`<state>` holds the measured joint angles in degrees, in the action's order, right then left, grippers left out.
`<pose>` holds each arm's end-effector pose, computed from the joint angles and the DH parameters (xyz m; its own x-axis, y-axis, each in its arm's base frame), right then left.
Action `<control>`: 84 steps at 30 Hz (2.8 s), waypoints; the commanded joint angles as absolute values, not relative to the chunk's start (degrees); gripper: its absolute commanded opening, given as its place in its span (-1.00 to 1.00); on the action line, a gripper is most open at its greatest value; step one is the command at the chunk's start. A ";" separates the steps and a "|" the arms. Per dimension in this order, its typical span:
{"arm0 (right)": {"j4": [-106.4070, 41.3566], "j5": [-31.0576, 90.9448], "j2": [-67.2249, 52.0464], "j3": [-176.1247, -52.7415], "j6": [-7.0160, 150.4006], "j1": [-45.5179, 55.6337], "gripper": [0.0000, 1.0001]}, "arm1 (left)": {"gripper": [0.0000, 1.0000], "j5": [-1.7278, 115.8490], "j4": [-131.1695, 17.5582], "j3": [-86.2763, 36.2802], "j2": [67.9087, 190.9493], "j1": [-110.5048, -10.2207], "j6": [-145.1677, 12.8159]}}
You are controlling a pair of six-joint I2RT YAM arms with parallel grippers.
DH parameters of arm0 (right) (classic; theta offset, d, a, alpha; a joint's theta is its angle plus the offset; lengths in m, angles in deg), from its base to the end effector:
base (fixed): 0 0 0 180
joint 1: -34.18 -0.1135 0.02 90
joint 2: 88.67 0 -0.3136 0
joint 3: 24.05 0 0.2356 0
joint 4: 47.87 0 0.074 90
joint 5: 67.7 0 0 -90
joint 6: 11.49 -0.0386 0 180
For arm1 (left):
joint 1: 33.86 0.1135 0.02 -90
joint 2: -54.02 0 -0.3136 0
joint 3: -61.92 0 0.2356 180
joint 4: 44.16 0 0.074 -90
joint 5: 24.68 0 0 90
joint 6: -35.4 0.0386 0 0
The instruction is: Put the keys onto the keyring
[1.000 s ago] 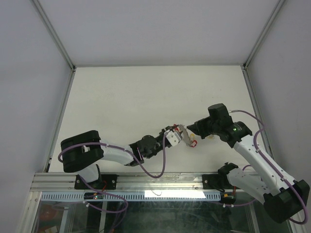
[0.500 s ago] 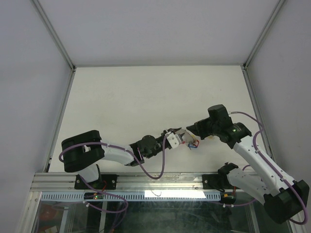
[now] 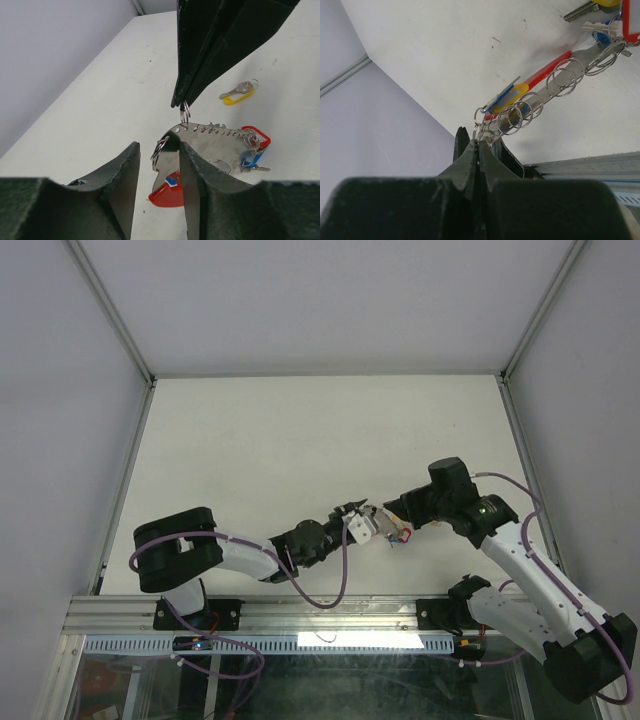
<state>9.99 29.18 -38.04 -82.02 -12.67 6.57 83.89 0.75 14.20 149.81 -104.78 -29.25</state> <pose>0.1097 0.0626 0.2993 -0.5134 0.8516 0.1055 0.6947 0.3402 0.6338 0.1161 -0.2979 0.2441 0.3228 0.3084 -0.8948 0.7234 0.5293 0.4434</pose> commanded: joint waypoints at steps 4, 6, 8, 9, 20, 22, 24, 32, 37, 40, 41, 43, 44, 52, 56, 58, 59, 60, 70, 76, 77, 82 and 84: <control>6.88 27.71 -39.71 -82.40 -15.72 6.72 -1.00 | -0.13 83.43 -0.26 13.64 142.73 -105.71 -27.59; 6.16 26.98 -39.90 -82.14 -16.79 6.69 -1.00 | -0.10 81.74 -2.25 14.08 140.02 -106.12 -28.57; 5.26 26.40 -39.99 -82.05 -17.84 6.72 -1.00 | -0.14 80.60 -4.25 14.38 137.81 -106.79 -29.79; 4.88 26.23 -40.00 -81.97 -18.31 6.71 -1.00 | -0.18 80.13 -4.67 14.55 136.98 -107.18 -30.50; 3.13 26.28 -40.58 -82.12 -19.58 6.69 -1.00 | -0.46 78.87 1.04 17.31 141.30 -109.27 -36.84; 3.39 26.05 -40.97 -82.13 -19.67 6.72 -1.00 | -0.47 81.02 2.87 16.97 143.01 -109.28 -36.72; 3.55 26.02 -41.31 -82.05 -19.59 6.68 -1.00 | -0.46 83.29 4.44 16.57 144.39 -109.30 -36.42; 3.71 27.26 -41.91 -80.88 -19.74 6.71 -1.00 | -0.43 89.19 9.52 14.82 148.90 -109.33 -33.76; 3.85 27.53 -42.28 -80.39 -19.75 6.73 -1.00 | -0.42 89.49 11.08 13.90 150.75 -109.32 -33.09; 3.60 27.94 -42.21 -80.08 -19.73 6.70 -1.00 | -0.41 89.49 11.31 13.48 151.32 -109.32 -32.65; 3.40 28.26 -42.17 -79.99 -19.68 6.71 -1.00 | -0.40 89.49 11.36 13.36 151.58 -109.31 -32.44; 3.10 28.76 -41.92 -79.88 -19.62 6.74 -1.00 | -0.40 89.64 11.48 13.19 152.02 -109.28 -32.09; 3.01 29.02 -41.82 -79.85 -19.47 6.76 -1.00 | -0.40 89.79 11.61 13.13 152.28 -109.31 -31.88; 3.53 29.88 -42.41 -79.20 -19.23 6.69 -1.00 | -0.40 90.78 12.42 12.87 153.88 -109.31 -30.66; 3.66 30.42 -42.72 -78.75 -19.23 6.71 -1.00 | -0.40 91.28 12.91 12.95 154.59 -109.32 -30.46; 3.99 30.55 -42.93 -78.69 -19.08 6.74 -1.00 | -0.40 91.50 13.28 13.01 154.82 -109.30 -30.34; 4.22 30.64 -42.88 -78.58 -18.94 6.76 -1.00 | -0.39 91.53 13.38 12.99 154.83 -109.29 -30.20; 4.30 30.69 -43.03 -78.47 -18.88 6.74 -1.00 | -0.39 91.66 13.46 13.00 154.83 -109.33 -30.14; 4.49 31.26 -43.23 -77.05 -18.87 6.71 -1.00 | -0.39 90.93 14.34 12.75 154.88 -109.36 -29.57; 3.98 31.53 -43.37 -76.18 -19.14 6.75 -1.00 | -0.39 90.03 14.04 12.94 155.18 -109.35 -29.93; 3.93 31.53 -43.44 -76.04 -19.22 6.76 -1.00 | -0.40 89.94 14.11 12.99 155.25 -109.29 -30.10; 3.40 31.69 -43.58 -75.21 -19.57 6.75 -1.00 | -0.40 89.52 14.00 13.24 155.53 -109.34 -30.54; 3.15 31.88 -43.50 -74.97 -19.58 6.76 -1.00 | -0.40 89.26 14.02 13.25 155.60 -109.29 -30.53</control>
